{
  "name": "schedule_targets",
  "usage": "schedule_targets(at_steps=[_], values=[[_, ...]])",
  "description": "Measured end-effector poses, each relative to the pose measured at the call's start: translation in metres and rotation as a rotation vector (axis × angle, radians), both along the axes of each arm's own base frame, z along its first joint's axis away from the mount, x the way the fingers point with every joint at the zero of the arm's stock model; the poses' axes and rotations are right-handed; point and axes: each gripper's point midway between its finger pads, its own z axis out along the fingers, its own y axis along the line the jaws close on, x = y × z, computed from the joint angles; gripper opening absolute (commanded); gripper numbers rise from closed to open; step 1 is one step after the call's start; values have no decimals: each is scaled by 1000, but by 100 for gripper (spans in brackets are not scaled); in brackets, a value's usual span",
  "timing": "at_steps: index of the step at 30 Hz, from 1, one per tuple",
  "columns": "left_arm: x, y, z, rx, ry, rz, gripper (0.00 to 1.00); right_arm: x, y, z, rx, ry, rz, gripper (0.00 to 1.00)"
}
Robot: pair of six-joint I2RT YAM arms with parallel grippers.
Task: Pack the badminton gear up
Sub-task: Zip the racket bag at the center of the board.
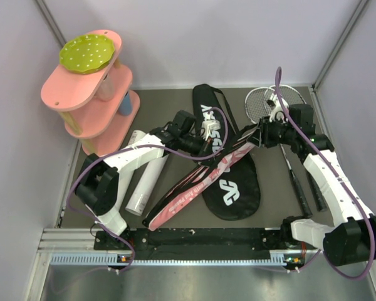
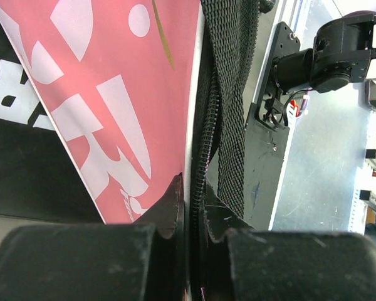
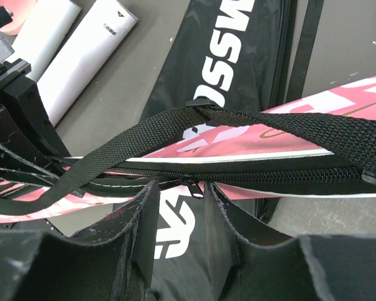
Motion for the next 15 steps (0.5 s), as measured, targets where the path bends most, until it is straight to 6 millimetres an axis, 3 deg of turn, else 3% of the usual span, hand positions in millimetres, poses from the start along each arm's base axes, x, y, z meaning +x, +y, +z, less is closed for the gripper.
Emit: schedule_targets(at_steps=[15], values=[[0,0,0,-1,1,-1,0,4,0,-1,2,-17,1,21]])
